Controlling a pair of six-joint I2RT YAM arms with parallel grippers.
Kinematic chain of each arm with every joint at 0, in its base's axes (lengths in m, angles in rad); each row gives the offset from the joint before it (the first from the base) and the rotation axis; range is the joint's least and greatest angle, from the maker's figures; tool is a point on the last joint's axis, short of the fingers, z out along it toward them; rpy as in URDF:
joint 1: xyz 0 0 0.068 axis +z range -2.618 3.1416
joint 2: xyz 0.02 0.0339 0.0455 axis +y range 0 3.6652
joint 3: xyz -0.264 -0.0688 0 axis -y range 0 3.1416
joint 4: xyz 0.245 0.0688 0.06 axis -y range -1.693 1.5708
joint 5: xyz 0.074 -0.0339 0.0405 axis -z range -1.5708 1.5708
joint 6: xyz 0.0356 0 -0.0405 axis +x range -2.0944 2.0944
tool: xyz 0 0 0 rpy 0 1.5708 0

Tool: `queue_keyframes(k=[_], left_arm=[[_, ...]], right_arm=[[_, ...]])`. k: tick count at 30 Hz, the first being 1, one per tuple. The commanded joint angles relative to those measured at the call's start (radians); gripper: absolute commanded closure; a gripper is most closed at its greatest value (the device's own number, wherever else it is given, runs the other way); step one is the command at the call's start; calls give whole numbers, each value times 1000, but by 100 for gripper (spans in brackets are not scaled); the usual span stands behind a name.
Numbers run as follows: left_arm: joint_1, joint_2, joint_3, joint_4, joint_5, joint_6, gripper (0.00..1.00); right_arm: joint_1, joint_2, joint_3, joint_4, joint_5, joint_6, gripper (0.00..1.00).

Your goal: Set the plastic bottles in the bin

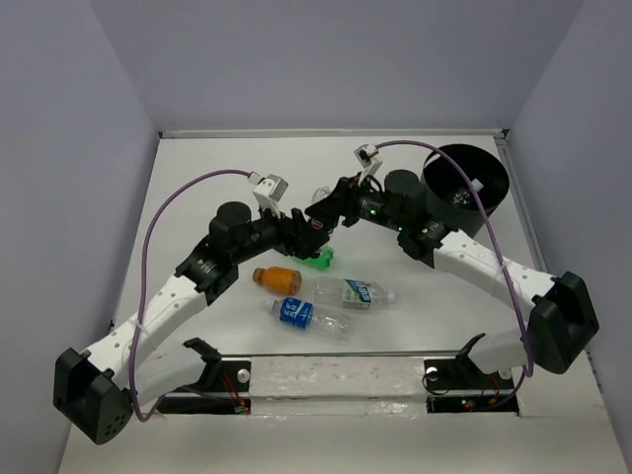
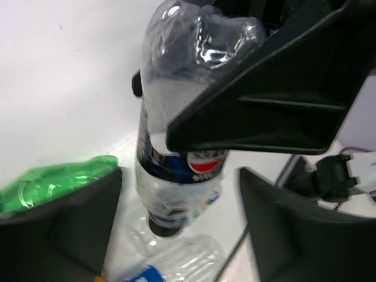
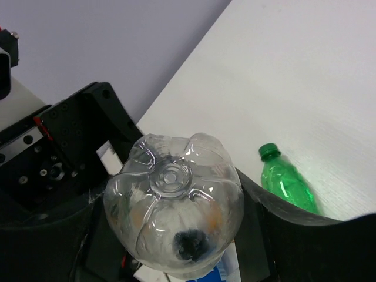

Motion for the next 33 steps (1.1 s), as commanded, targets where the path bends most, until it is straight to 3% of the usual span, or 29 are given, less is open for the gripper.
queue_keyframes(k=[1,5,9,12,17,19,21,22,24,28,31,33], left_arm=[[-2,-57,71,-66,-56,14,1],[-2,-93,137,-221,-191,60,1],[-2,-166,152,-336,-329,80,1],[-2,-221,104,-336,-417,83,1],[-2,-266,20,-326,-487,96,1],[-2,-274,7,-342,-501,102,1],[-2,-284,6,-341,-509,106,1],[-2,-289,7,-341,-515,108,1],[-2,-309,9,-344,-540,106,1],[-2,-341,4,-350,-599,89,1],[1,-346,6,-361,-656,70,1],[13,-341,10,-378,-698,48,1]], right_arm=[[-1,-69,77,-48,213,-98,66],[-64,-131,120,-117,388,-177,68],[-255,-269,136,-192,540,-221,70],[-354,-297,147,-232,764,-315,70],[-446,-213,172,-262,956,-414,70],[-492,-190,178,-280,932,-391,69],[-492,-172,173,-294,912,-373,62],[-492,-170,163,-300,895,-359,40],[-492,-173,161,-327,890,-362,9],[-492,-213,205,-392,760,-373,3],[-431,-211,251,-420,497,-394,5],[-295,-155,278,-436,276,-461,6]])
